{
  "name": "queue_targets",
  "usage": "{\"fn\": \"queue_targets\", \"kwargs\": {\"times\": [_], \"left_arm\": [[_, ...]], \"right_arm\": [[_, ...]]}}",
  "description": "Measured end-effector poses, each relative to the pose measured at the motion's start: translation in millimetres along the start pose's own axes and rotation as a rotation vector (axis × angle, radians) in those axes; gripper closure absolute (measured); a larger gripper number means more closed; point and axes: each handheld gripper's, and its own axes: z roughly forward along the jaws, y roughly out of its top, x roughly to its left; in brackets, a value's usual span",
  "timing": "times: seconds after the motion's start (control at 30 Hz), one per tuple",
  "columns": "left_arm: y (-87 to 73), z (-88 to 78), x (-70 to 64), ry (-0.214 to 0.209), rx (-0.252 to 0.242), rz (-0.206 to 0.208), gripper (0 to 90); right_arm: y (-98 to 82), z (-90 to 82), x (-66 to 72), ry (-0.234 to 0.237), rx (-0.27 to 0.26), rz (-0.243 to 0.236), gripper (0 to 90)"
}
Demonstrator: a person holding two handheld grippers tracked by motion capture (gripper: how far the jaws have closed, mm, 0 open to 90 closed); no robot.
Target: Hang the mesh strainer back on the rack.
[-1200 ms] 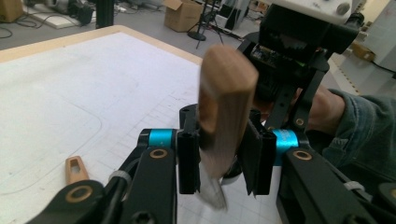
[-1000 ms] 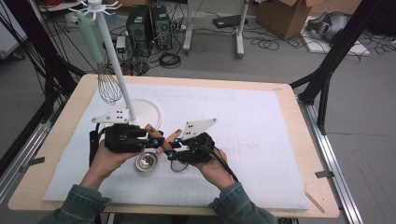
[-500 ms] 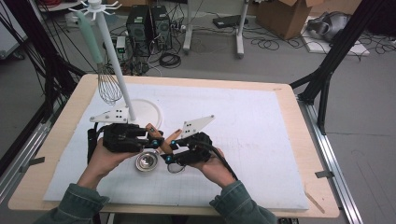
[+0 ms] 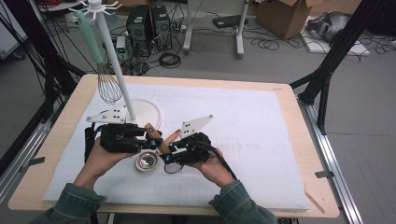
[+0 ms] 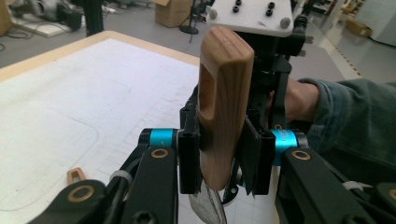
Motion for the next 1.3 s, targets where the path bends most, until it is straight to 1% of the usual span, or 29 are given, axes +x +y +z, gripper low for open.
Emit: {"fn": "queue_targets", "kwargs": {"times": [0.03,0.1,0.13,0.2,0.23,0.27,0.37,0.47,0.53,0.6,0.7,0.77,0.8,0.87,0.9,0.93,1.03,1.07,1.13,1.2,1.3], "left_arm": [[0.0,0.1,-0.5,0.015,-0.007,0.0,69.4],[0.3,1.1,-1.8,0.042,-0.015,0.002,64.3],[0.3,1.9,-2.6,0.058,-0.018,0.006,63.4],[0.2,3.1,-3.7,0.082,-0.02,0.006,62.1],[0.1,3.3,-3.9,0.091,-0.017,0.009,62.7],[-0.5,4.2,-4.2,0.107,-0.015,0.006,62.7],[-2.5,5.6,-4.2,0.126,-0.009,0.001,63.6],[-3.3,5.1,-3.6,0.143,-0.021,-0.006,65.1],[-3.1,5.1,-3.5,0.144,-0.024,-0.007,67.7],[-2.8,5.0,-3.7,0.142,-0.033,-0.016,68.6],[-2.6,4.7,-3.6,0.122,-0.032,-0.014,71.7],[-2.7,4.1,-3.8,0.115,-0.029,-0.005,72.2],[-2.7,3.7,-3.6,0.108,-0.029,-0.005,72.3],[-2.4,2.8,-3.3,0.093,-0.032,-0.007,72.4],[-1.9,1.5,-3.1,0.092,-0.031,-0.002,72.3],[-1.3,0.0,-2.8,0.096,-0.036,-0.001,72.3],[0.6,-6.5,-0.8,0.101,-0.049,-0.001,72.3],[1.1,-8.8,0.0,0.104,-0.047,0.001,72.3],[1.9,-12.2,0.9,0.104,-0.047,-0.001,72.3],[2.6,-15.8,2.0,0.107,-0.043,0.004,72.3],[3.9,-20.9,3.2,0.114,-0.041,0.007,72.3]], "right_arm": [[0.4,0.2,0.2,-0.017,-0.008,0.0,71.0],[1.4,1.2,1.3,-0.045,-0.024,0.015,71.0],[2.0,1.7,1.1,-0.061,-0.037,0.017,71.1],[3.1,2.3,2.0,-0.085,-0.055,0.035,71.1],[3.8,2.8,2.8,-0.101,-0.068,0.042,71.1],[3.8,2.8,2.8,-0.101,-0.068,0.042,71.1],[5.0,2.8,3.6,-0.129,-0.088,0.058,71.1],[6.2,2.8,4.2,-0.152,-0.104,0.07,71.2],[7.4,3.4,5.5,-0.164,-0.106,0.074,71.1],[8.6,4.5,6.4,-0.169,-0.111,0.069,71.1],[9.6,6.6,7.5,-0.175,-0.106,0.062,71.0],[9.6,7.2,7.3,-0.165,-0.103,0.06,70.9],[9.7,7.2,7.1,-0.166,-0.102,0.055,70.9],[9.8,6.8,7.5,-0.149,-0.1,0.055,70.1],[9.9,6.5,6.9,-0.139,-0.106,0.056,66.9],[9.7,5.7,6.3,-0.139,-0.109,0.06,60.4],[7.9,2.0,3.9,-0.128,-0.106,0.088,44.9],[7.3,-0.2,3.2,-0.138,-0.107,0.091,43.5],[6.4,-5.3,2.3,-0.137,-0.111,0.094,40.6],[5.4,-11.1,1.6,-0.148,-0.109,0.094,37.5],[2.9,-19.9,-0.4,-0.166,-0.105,0.11,32.1]]}}
